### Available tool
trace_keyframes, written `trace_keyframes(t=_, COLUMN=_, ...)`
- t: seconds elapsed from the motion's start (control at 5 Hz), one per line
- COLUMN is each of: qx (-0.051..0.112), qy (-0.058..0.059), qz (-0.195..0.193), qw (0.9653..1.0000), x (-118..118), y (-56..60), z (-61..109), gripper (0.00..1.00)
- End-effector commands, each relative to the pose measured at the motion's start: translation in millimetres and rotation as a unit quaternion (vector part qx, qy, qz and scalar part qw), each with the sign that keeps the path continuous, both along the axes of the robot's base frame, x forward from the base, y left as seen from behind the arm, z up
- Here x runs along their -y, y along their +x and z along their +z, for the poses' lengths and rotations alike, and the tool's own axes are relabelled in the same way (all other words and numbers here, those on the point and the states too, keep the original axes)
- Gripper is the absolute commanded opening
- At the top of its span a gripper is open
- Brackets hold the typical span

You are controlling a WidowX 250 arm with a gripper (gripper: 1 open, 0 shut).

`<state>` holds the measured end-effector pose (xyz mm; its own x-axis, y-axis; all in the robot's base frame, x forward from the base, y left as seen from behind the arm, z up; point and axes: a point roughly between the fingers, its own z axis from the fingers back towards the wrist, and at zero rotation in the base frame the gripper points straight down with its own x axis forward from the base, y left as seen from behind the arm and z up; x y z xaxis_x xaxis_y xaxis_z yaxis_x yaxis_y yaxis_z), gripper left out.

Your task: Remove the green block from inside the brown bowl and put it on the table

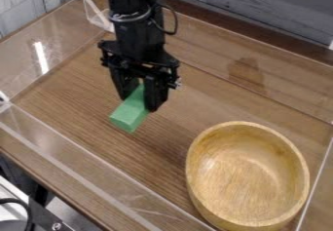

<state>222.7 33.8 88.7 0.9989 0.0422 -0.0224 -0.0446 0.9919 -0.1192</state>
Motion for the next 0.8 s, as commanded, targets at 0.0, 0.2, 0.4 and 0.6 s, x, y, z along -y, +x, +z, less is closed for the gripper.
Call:
trace_keyframes(t=0.0, qx=0.016, qy=0.003, qz=0.002, qw=0.9999, x=-6.9, y=2.6, z=2.6, gripper=0.0)
trace_keyframes(t=0.2, qx=0.017, qy=0.003, qz=0.004, qw=0.9998, x=-10.8, y=1.9, z=-2.3, gripper=0.0)
trace_keyframes(t=0.4, qx=0.018, qy=0.002, qz=0.004, qw=0.9998, x=-15.3, y=2.0, z=-6.2, gripper=0.0)
trace_keyframes(t=0.6, qx=0.019, qy=0.001, qz=0.003, qw=0.9998, x=-19.3, y=2.9, z=-9.6, gripper=0.0)
